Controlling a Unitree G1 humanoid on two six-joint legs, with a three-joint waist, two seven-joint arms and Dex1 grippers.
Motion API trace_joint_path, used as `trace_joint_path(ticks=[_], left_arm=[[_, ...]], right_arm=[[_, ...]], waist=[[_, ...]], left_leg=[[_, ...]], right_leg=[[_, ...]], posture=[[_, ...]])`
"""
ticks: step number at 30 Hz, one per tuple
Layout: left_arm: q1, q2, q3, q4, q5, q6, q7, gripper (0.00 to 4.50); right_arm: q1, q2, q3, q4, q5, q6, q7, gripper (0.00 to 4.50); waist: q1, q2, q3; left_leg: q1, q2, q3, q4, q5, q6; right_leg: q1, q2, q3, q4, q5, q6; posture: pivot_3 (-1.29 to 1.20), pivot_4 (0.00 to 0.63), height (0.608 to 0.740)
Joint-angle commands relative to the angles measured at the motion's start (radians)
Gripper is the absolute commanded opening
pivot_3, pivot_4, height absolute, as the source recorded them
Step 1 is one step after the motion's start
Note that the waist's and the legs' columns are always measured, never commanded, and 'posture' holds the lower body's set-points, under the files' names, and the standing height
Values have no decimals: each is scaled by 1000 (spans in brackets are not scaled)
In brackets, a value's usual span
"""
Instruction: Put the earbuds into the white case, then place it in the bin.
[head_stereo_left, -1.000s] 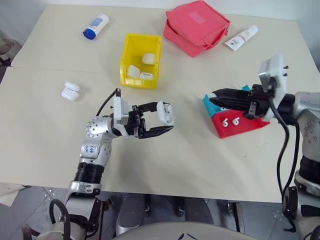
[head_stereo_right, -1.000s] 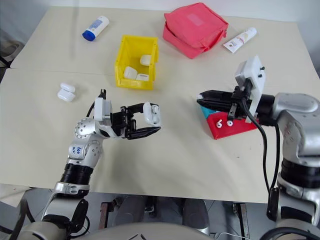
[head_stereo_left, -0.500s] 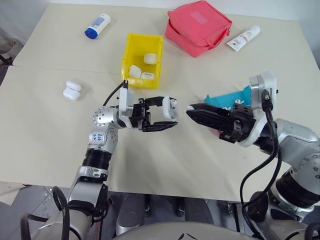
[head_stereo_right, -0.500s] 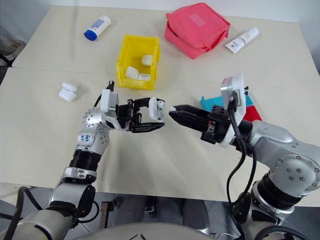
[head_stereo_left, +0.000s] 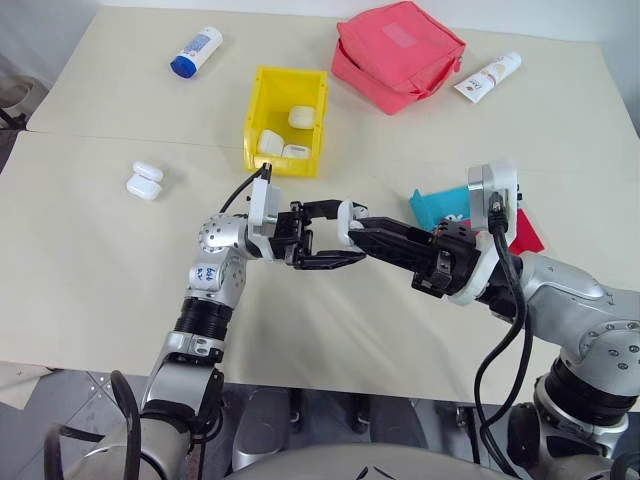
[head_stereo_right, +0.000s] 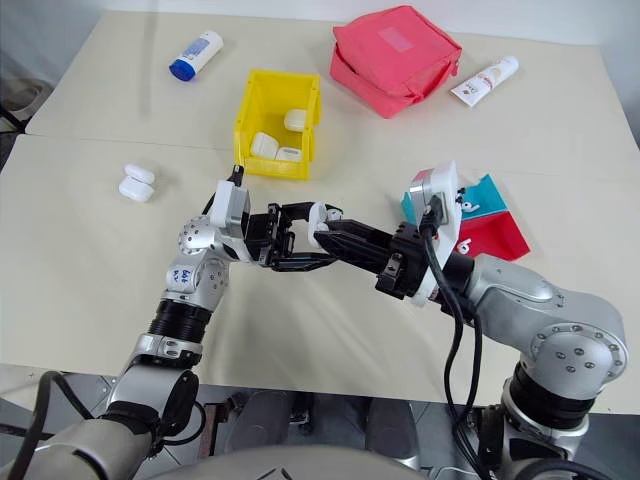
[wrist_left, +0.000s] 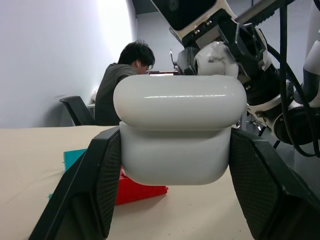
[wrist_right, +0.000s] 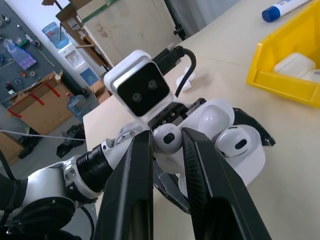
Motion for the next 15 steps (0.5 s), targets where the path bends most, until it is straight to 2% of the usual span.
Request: trace_joint_path(ticks=[1,15], left_arm=[[-12,-5,-2,-55,-11,10,5,2798],[16,1,4,-201,-49,96,37,2798]], right_arm=[[30,-44,34,-14,46,-64,-12,478],[82,-146,170,57,-111,-240,81,478]], waist=[[0,0,0],[2,0,0]], left_leg=[[0,0,0,0,0,0],[0,0,0,0,0,0]], right_leg=[[0,0,0,0,0,0],[1,0,0,-1,0,0]], posture=[[0,150,740],[0,150,740]])
